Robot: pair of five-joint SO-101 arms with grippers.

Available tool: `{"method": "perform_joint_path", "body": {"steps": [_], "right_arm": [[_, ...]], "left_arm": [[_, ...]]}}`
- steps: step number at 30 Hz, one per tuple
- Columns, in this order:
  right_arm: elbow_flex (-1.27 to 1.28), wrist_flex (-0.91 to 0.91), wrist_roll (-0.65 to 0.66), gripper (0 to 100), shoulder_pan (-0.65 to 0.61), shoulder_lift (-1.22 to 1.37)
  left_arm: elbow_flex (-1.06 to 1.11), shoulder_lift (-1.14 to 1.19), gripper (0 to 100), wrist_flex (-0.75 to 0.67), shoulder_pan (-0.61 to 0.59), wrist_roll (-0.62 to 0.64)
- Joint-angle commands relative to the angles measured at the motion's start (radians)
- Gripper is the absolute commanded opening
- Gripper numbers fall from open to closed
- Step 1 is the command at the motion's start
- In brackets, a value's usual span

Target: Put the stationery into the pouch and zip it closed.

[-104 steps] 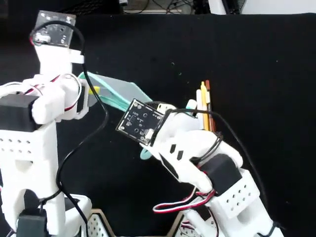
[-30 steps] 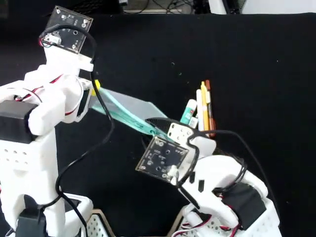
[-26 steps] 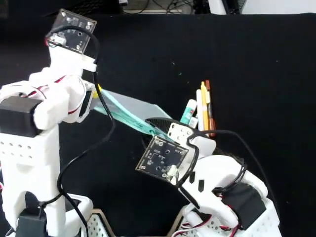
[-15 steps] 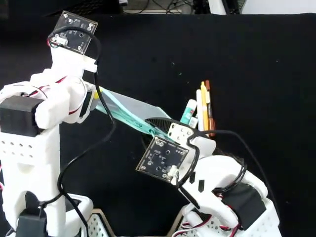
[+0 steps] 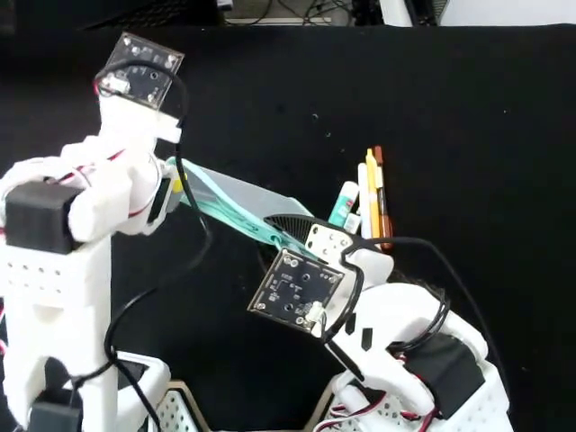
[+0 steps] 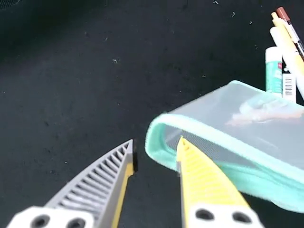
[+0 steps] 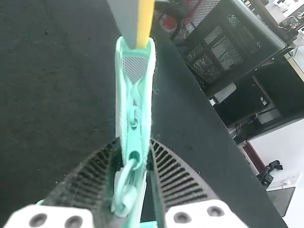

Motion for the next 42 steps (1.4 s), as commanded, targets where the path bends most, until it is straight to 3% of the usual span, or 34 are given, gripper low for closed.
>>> {"method": "perform_joint_path", "body": {"steps": [1, 17, 23, 28, 32, 42], "right_arm": [[-0.007, -0.031, 0.003, 1.2, -0.006, -0.012], [0.013, -0.012, 0.008, 1.2, -0.012, -0.156], [0.048, -0.021, 0.003, 1.2, -0.012, -0.162], [0.048, -0.021, 0.003, 1.2, -0.009, -0.163], [0.048, -0.028, 0.003, 1.2, -0.008, -0.163], [0.182, -0.276, 0.002, 1.2, -0.008, -0.156]], "left_arm": [[0.030, -0.040, 16, 0.005, 0.035, 0.005], [0.054, -0.005, 16, -0.032, 0.051, 0.009], [0.081, -0.005, 16, -0.031, 0.157, 0.009], [0.120, -0.012, 16, -0.043, 0.176, 0.009], [0.091, -0.017, 8, -0.044, 0.177, 0.034], [0.042, -0.017, 5, -0.023, 0.173, 0.080]]}}
